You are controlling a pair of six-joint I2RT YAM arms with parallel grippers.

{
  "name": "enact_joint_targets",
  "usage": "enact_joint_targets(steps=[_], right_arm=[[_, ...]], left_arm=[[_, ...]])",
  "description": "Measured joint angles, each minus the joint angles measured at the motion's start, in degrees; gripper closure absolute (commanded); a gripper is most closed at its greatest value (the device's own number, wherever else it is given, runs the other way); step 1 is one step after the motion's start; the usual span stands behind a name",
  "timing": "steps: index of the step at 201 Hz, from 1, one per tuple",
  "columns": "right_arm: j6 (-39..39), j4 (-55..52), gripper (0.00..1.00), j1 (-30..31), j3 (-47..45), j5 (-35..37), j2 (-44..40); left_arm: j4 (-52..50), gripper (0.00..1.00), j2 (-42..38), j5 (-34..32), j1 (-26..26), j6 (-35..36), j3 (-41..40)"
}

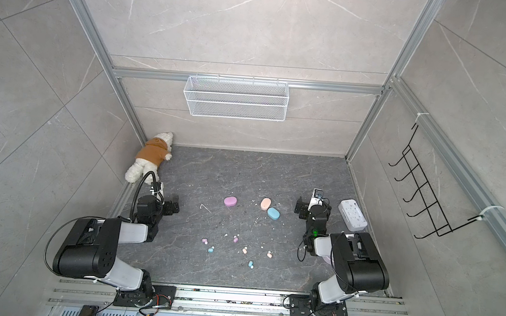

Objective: Insert wireless bluetooth earbuds into charging case
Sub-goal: Rotate the charging case at the center of the table.

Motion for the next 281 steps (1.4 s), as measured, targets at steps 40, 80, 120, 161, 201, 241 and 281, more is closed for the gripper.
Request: enact_joint_targets(steps=[40,80,120,161,201,241,281], right_arm=[[-0.17,-12.74,0.00,0.02,1.60,-0.74,-9.25],[2.93,-40.94,0.00,2.14,18.56,-4.35,-17.62],[5.03,-63.60,0.00,11.50,28.15,-9.81,-15.39],[6.32,-77.37,0.00,20.48,31.43,-10.45,-9.42],[6.75,-83.38,0.01,22.38,34.23,-8.17,-5.22],[6.67,-85.46,0.01,23.45,37.57,-5.73,-0.13],[6.19,-87.60,0.01,23.50,39.95,-3.23,5.55]], left_arm=[[-12.17,0.02,-6.34,-1.05,0.00,0.02,3.56],[-31.52,0.02,-19.63,0.22,-0.52,-0.24,16.24],[-45.40,0.03,-26.05,2.58,-4.61,-4.24,19.80],[-51.74,0.03,-24.65,6.14,-8.68,-7.02,19.21],[-53.83,0.03,-22.18,8.04,-10.23,-7.91,20.46],[-53.96,0.03,-21.81,8.28,-11.41,-8.09,22.84],[-53.92,0.03,-21.57,8.26,-12.15,-8.52,22.93]])
